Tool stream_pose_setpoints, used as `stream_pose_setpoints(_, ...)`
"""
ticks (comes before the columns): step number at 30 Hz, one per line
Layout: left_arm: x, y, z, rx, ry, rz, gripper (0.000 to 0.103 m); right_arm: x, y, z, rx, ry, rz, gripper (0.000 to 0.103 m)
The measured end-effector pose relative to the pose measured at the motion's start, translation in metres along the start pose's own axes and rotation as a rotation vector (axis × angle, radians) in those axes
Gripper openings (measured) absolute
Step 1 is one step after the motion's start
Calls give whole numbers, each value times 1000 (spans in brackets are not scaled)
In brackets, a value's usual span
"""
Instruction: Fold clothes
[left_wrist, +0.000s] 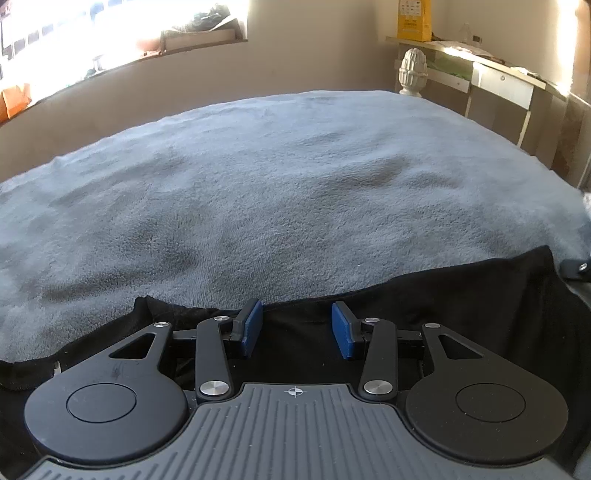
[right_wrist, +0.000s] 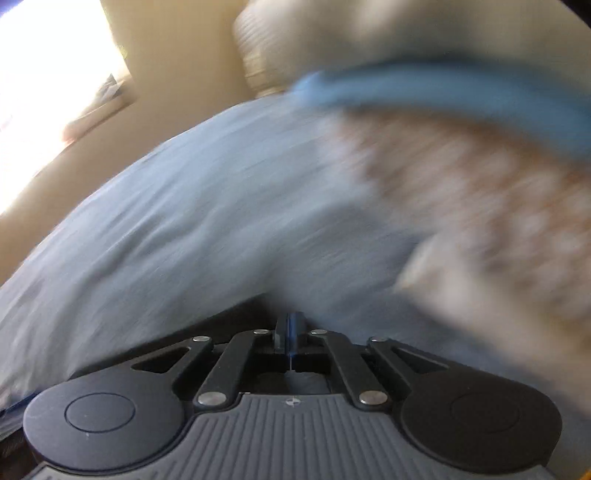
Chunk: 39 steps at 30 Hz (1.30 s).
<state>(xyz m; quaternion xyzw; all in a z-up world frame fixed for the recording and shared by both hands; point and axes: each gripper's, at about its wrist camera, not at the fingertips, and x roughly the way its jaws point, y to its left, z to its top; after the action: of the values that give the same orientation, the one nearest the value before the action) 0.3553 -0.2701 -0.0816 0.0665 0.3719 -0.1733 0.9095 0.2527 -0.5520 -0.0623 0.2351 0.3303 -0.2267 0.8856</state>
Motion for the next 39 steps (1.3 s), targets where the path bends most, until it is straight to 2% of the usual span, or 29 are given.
stream_pose_setpoints(5,-17,19,8,-37,20,-38,42,-44,-6,-2,51,-5,175,0)
stream_pose_setpoints(10,-76,68,26,-15,-26,-69,42,-84,-19,-3,152,53,331,1)
stream_pose_setpoints(13,-131,114,32,11,-69,-33,43,-92,-11,-4,167,78,427,1)
stream_pose_setpoints(17,-212,179,20,4,-121,76,48,-110,18,-13,111,102,549,1)
stream_pose_setpoints(22,-305,238,-39,-30,-123,218,50,-135,86,-37,-80,189,727,1)
stream_pose_setpoints(25,-341,246,-91,-65,-72,223,50,-158,119,-59,-225,255,851,1)
stream_pose_setpoints(28,-363,237,-142,-106,-3,153,51,-186,143,-86,-353,354,962,1)
stream_pose_setpoints(30,-368,224,-170,-113,52,85,50,-198,153,-107,-412,433,998,2)
stream_pose_setpoints(32,-373,211,-198,-120,107,16,51,-206,150,-130,-444,503,986,2)
stream_pose_setpoints(36,-370,181,-253,-67,228,-112,51,-221,144,-177,-503,641,952,2)
stream_pose_setpoints(39,-364,168,-279,-44,301,-144,50,-232,139,-213,-547,744,924,2)
